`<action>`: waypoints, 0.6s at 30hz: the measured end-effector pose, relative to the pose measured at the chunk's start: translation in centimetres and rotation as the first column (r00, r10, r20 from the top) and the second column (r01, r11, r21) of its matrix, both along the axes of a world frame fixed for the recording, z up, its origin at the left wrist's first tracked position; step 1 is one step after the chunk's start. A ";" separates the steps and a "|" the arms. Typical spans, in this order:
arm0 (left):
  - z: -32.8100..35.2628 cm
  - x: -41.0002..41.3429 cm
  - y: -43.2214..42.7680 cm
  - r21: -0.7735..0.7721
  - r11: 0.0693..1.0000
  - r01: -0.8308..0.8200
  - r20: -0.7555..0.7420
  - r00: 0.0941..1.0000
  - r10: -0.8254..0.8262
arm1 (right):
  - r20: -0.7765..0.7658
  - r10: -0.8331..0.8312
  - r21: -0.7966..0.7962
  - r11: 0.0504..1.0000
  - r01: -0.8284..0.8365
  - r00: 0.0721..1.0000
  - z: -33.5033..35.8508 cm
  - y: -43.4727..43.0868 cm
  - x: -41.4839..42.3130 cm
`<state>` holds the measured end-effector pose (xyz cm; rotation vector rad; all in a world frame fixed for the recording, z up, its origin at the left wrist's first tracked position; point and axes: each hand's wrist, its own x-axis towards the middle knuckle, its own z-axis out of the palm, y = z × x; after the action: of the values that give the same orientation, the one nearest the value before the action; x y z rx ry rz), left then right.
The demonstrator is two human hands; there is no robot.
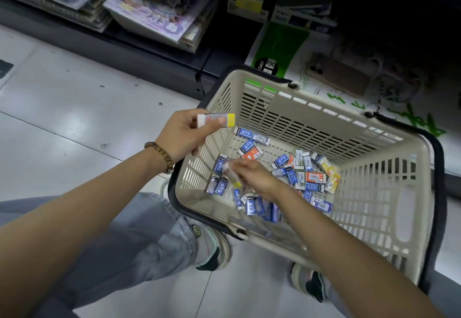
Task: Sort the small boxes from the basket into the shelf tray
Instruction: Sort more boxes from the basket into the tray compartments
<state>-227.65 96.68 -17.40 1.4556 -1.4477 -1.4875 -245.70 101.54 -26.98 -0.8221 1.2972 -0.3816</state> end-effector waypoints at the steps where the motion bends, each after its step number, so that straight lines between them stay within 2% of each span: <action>1: 0.1 -0.2 0.0 -0.021 1.000 0.021 0.017 1.000 -0.021 | 0.103 -0.168 0.037 0.986 0.165 0.980 1.4 -0.5 -1.0; 2: 0.3 -0.5 0.0 -0.034 0.998 0.048 0.014 0.999 -0.048 | 0.183 -0.304 0.068 0.953 0.297 0.935 2.9 -0.8 -2.0; 4: 0.7 -1.3 0.0 -0.017 0.995 0.098 -0.046 0.994 -0.099 | 0.224 -0.421 0.042 0.905 0.423 0.879 5.6 -1.3 -3.8; 8: 0.7 -3.3 0.1 0.127 0.977 0.169 -0.267 0.955 -0.131 | 0.262 -0.487 -0.158 0.830 0.534 0.834 10.4 -1.0 -5.7; 12: 1.0 -4.8 0.7 0.193 0.958 0.210 -0.320 0.937 -0.141 | 0.251 -0.526 -0.249 0.776 0.579 0.812 13.0 0.0 -6.3; 15: 0.3 -5.4 1.0 0.293 0.940 0.176 -0.333 0.940 -0.073 | 0.229 -0.555 -0.219 0.771 0.598 0.800 12.5 0.8 -5.9; 18: -0.5 -5.9 1.4 0.377 0.911 0.165 -0.345 0.938 -0.027 | 0.274 -0.599 -0.110 0.757 0.644 0.752 11.4 1.1 -5.1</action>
<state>-233.59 98.03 -17.92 1.2795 -1.0606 -2.0747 -250.76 102.61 -15.56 -0.4581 1.3087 -1.1320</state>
